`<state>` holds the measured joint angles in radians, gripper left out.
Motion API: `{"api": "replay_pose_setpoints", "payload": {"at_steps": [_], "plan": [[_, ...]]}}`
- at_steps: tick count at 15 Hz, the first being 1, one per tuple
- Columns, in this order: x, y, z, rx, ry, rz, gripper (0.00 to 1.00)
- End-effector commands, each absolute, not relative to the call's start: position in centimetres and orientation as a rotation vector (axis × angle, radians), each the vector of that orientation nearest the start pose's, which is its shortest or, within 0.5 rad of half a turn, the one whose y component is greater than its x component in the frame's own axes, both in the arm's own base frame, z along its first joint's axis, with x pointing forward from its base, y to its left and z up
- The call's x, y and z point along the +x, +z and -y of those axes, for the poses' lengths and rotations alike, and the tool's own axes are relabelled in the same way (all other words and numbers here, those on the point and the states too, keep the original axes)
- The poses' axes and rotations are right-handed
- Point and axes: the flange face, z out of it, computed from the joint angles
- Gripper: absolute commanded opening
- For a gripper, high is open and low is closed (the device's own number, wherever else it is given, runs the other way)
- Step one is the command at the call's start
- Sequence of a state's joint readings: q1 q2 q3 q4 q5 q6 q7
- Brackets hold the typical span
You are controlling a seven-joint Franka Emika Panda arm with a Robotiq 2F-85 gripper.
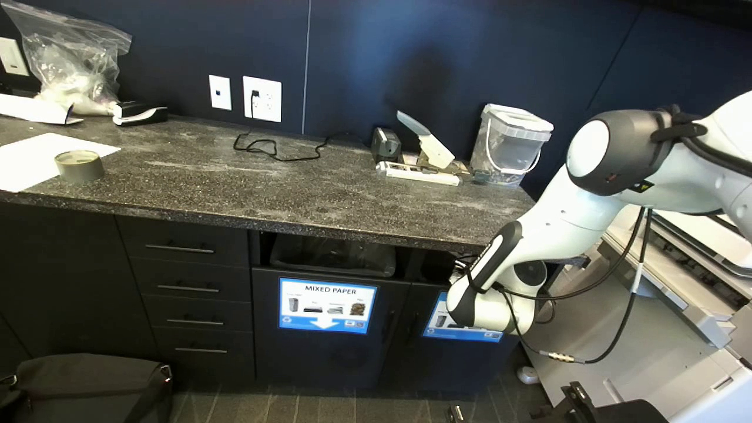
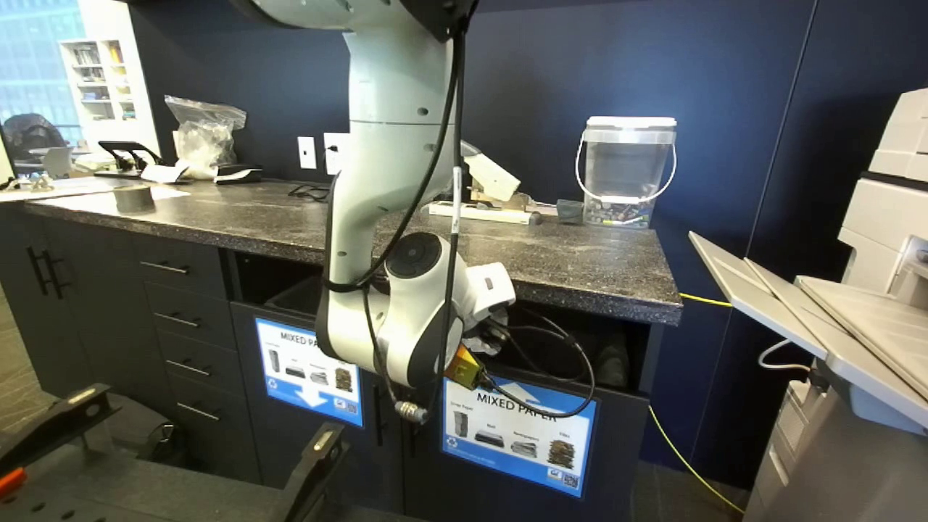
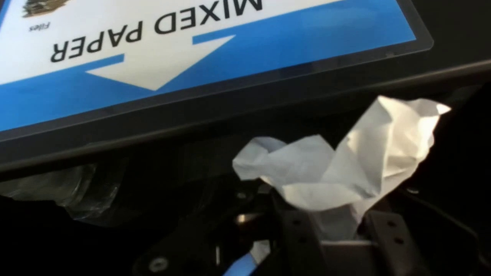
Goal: Place the papers on the countertop inside the bin on the right
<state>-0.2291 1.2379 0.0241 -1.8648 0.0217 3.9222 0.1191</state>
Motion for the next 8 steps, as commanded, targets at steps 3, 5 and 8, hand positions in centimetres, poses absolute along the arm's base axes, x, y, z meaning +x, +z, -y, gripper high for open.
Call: {"api": "replay_pose_setpoints", "payload": {"at_steps": [3, 5, 8], "plan": [[57.2, -5.4, 11.2, -2.767, -1.428, -0.709, 0.11], [58.1, -5.6, 11.1, -2.755, -1.455, -0.736, 0.10], [59.2, -5.9, 10.9, -2.740, -1.491, -0.759, 0.11]]}}
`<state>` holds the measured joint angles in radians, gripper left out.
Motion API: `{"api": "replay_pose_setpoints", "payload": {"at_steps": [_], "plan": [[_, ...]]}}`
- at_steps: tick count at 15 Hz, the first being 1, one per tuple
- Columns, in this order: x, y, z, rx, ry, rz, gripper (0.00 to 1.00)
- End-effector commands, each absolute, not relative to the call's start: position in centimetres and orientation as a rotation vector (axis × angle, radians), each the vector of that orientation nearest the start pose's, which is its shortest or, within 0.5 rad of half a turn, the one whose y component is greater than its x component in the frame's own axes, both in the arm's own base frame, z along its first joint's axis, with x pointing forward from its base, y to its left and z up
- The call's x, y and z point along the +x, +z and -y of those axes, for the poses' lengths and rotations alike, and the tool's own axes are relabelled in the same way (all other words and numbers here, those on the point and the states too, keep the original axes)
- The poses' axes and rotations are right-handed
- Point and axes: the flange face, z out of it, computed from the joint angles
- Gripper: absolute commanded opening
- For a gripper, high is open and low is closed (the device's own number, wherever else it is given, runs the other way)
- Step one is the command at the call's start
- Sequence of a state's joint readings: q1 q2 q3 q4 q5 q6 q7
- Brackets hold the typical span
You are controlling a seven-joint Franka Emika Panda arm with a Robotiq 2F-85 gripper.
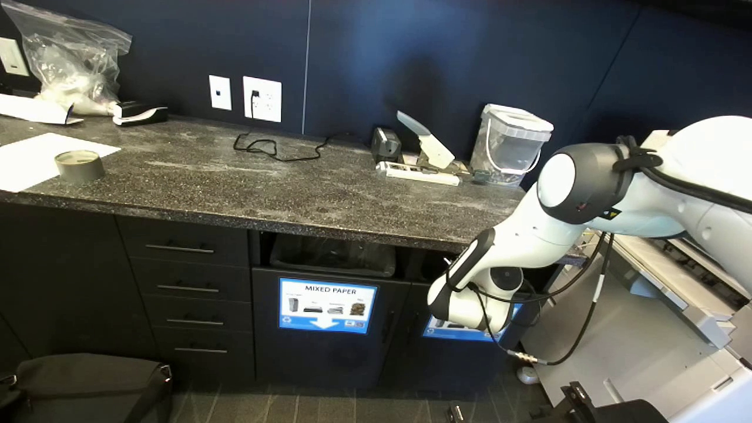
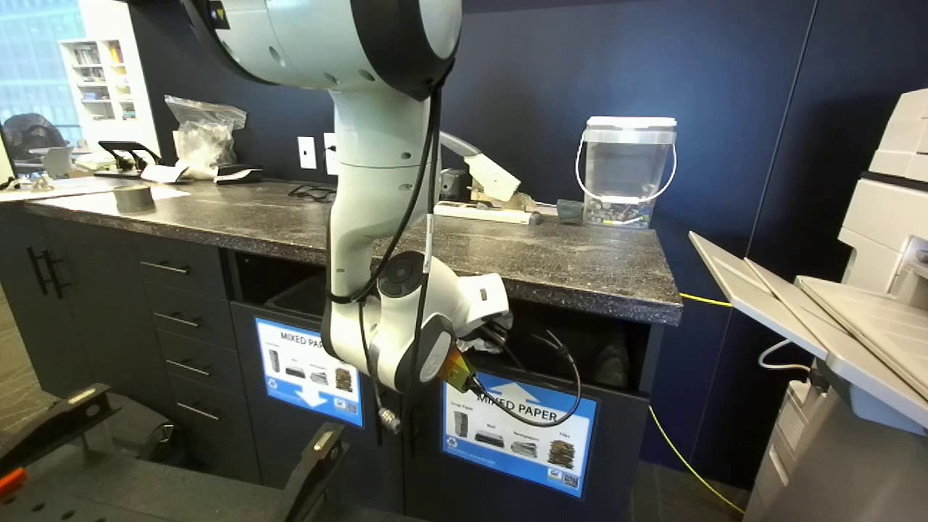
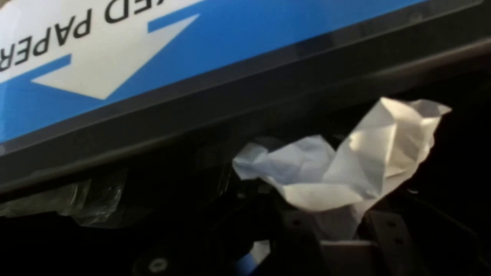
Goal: Place the papers on the countertop inside the bin on the right
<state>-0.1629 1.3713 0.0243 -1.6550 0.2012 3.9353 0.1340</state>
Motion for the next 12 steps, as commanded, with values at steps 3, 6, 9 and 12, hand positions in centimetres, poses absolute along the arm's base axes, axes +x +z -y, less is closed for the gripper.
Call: {"api": "replay_pose_setpoints", "payload": {"at_steps": [3, 6, 9, 12], "plan": [[59.87, -6.30, 10.62, -2.729, -1.511, -0.763, 0.10], [60.23, -6.58, 10.55, -2.732, -1.501, -0.741, 0.35], [60.27, -6.69, 10.57, -2.742, -1.498, -0.714, 0.50], [60.07, -6.56, 10.53, -2.747, -1.503, -0.685, 0.73]]}}
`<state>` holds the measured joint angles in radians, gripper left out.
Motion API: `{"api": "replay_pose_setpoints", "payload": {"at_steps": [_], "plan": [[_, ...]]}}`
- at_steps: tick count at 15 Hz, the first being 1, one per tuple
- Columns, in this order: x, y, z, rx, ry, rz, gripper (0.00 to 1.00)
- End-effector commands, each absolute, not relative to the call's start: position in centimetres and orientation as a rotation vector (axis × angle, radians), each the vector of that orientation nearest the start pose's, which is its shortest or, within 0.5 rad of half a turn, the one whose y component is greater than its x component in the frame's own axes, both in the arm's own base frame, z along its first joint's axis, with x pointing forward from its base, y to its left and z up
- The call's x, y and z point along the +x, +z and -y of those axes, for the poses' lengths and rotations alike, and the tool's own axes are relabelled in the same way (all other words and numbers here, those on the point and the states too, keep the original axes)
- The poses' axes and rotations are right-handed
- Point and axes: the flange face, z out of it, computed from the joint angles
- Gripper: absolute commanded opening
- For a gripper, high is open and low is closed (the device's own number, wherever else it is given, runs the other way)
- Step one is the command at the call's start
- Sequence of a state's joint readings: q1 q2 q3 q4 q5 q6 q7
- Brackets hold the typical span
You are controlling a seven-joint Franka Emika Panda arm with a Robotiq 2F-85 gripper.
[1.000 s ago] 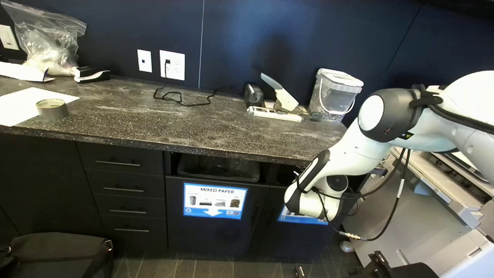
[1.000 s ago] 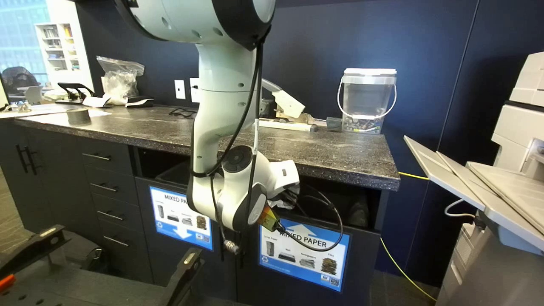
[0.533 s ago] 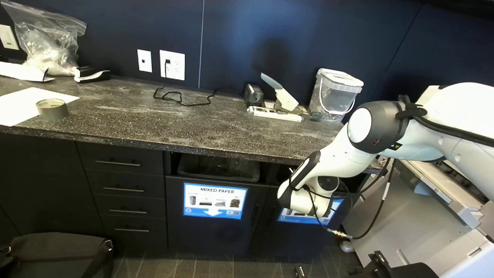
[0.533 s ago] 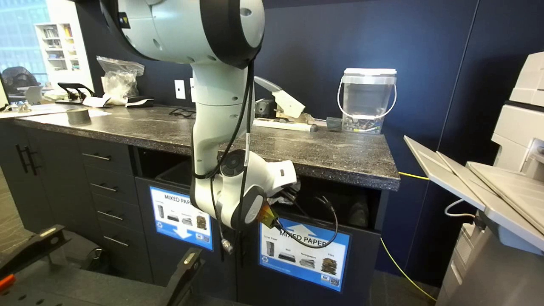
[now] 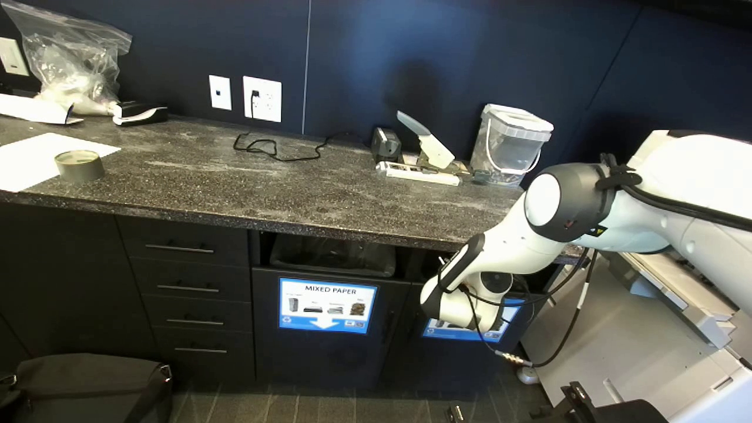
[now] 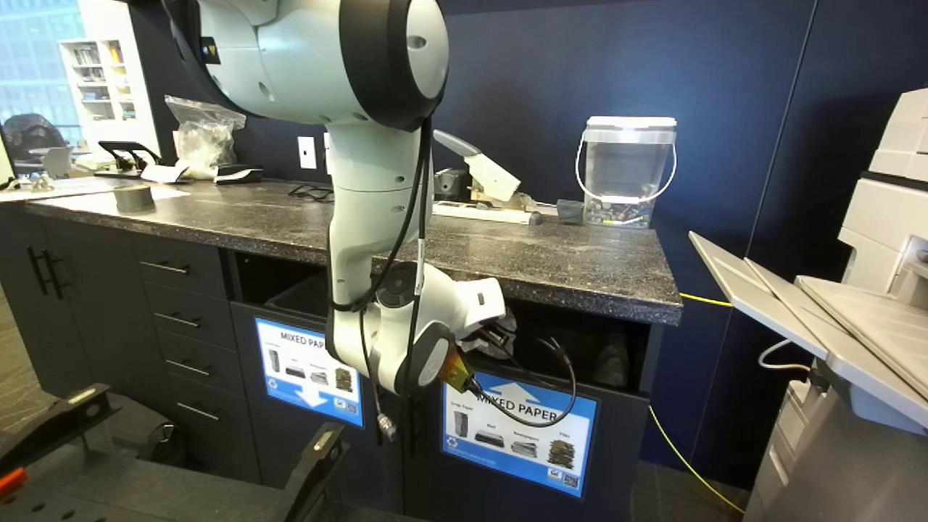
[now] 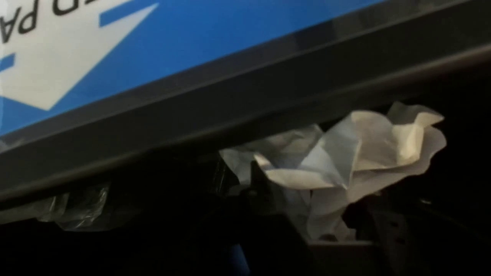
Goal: Place the papers on the countertop inside the bin on the right
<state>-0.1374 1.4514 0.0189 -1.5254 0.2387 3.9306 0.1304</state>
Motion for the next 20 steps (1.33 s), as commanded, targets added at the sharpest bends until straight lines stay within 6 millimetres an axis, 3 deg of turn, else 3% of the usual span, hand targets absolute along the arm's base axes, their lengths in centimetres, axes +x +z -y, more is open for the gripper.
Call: {"api": "replay_pose_setpoints", "payload": {"at_steps": [1, 3, 5, 11, 14, 20], "plan": [[60.0, -6.4, 10.5, -2.744, -1.502, -0.666, 0.79], [59.7, -6.1, 10.5, -2.752, -1.501, -0.622, 0.94], [59.4, -5.9, 10.7, -2.764, -1.496, -0.568, 1.00], [57.8, -3.9, 10.5, -2.789, -1.422, -0.251, 1.00], [57.1, -1.4, 9.9, -2.810, -1.366, -0.077, 1.00], [54.1, 2.5, 8.4, -2.931, -0.939, 0.222, 1.00]]}}
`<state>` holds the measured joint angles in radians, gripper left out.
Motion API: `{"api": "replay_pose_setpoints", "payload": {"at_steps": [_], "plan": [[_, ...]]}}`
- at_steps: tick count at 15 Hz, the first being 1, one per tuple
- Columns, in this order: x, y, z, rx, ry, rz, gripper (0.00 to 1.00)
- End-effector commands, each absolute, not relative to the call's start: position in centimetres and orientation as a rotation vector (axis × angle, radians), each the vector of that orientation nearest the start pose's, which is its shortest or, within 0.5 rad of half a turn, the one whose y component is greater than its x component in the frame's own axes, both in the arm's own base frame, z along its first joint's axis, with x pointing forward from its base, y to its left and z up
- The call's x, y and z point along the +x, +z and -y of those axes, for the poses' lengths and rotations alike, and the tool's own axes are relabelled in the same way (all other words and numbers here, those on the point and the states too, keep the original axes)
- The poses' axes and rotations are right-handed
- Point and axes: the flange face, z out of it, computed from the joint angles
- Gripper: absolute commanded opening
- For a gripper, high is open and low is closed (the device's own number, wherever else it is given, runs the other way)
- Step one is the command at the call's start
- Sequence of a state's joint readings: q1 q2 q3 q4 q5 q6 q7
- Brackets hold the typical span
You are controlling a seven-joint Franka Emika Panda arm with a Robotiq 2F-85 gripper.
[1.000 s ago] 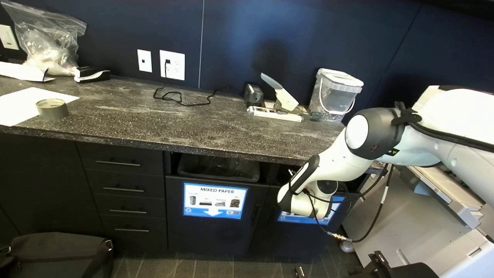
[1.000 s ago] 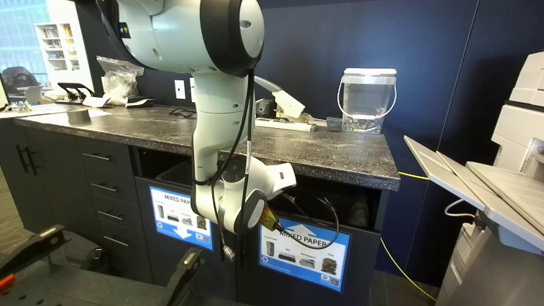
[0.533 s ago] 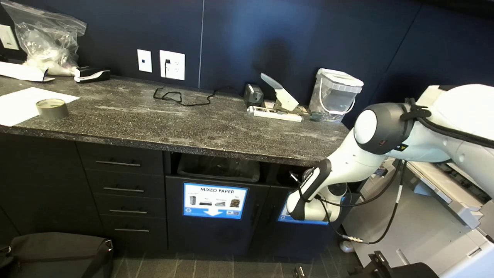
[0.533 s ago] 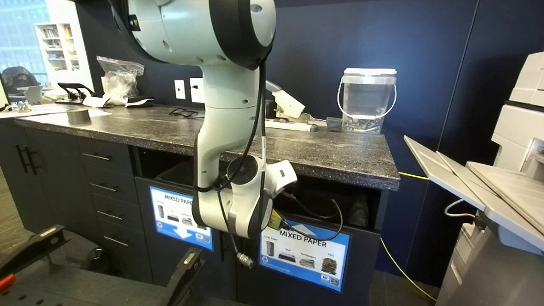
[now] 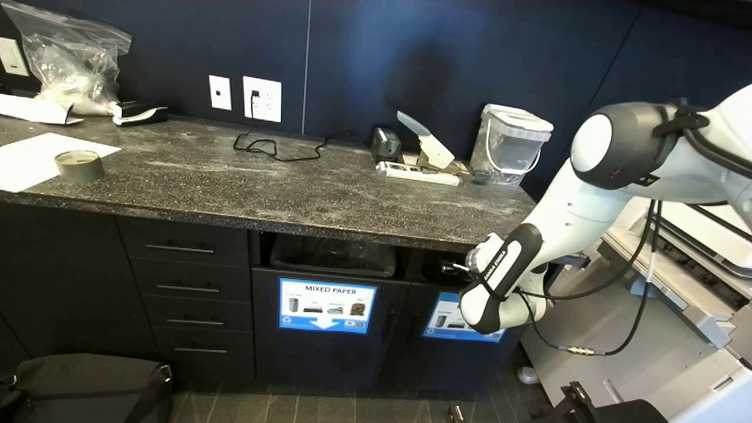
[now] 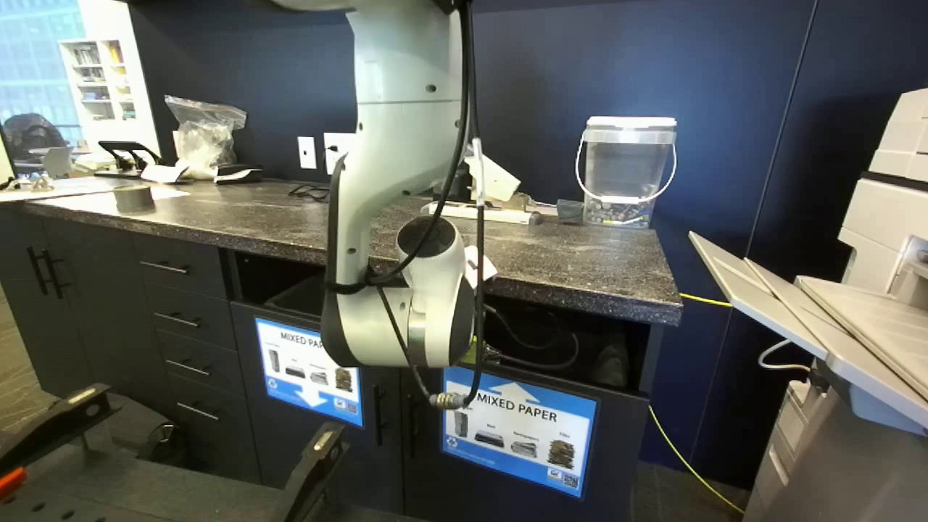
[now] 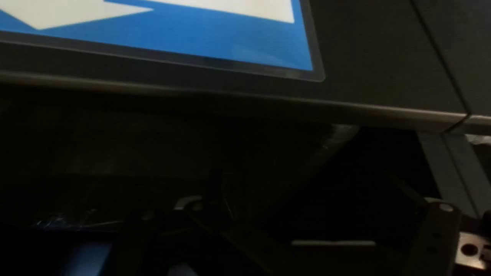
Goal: Place the papers on the countertop inside the bin on the right
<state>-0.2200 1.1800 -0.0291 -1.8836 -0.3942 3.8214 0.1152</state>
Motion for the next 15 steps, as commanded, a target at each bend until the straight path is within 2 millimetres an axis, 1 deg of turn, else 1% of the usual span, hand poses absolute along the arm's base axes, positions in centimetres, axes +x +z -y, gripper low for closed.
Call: {"api": "replay_pose_setpoints", "payload": {"at_steps": [1, 4, 6, 8, 9, 12, 15], "plan": [[53.7, 3.4, 8.3, -2.960, -0.865, 0.259, 1.00], [52.5, 6.8, 8.9, -3.066, -0.637, 0.342, 1.00], [51.7, 9.2, 9.8, -3.132, -0.470, 0.392, 1.00], [50.4, 11.7, 10.4, -3.176, -0.290, 0.454, 1.00], [50.0, 13.2, 10.6, -3.183, -0.226, 0.490, 1.00], [48.3, 17.9, 10.4, -3.167, -0.135, 0.568, 1.00], [46.6, 22.7, 10.5, -3.152, -0.083, 0.546, 1.00]]}}
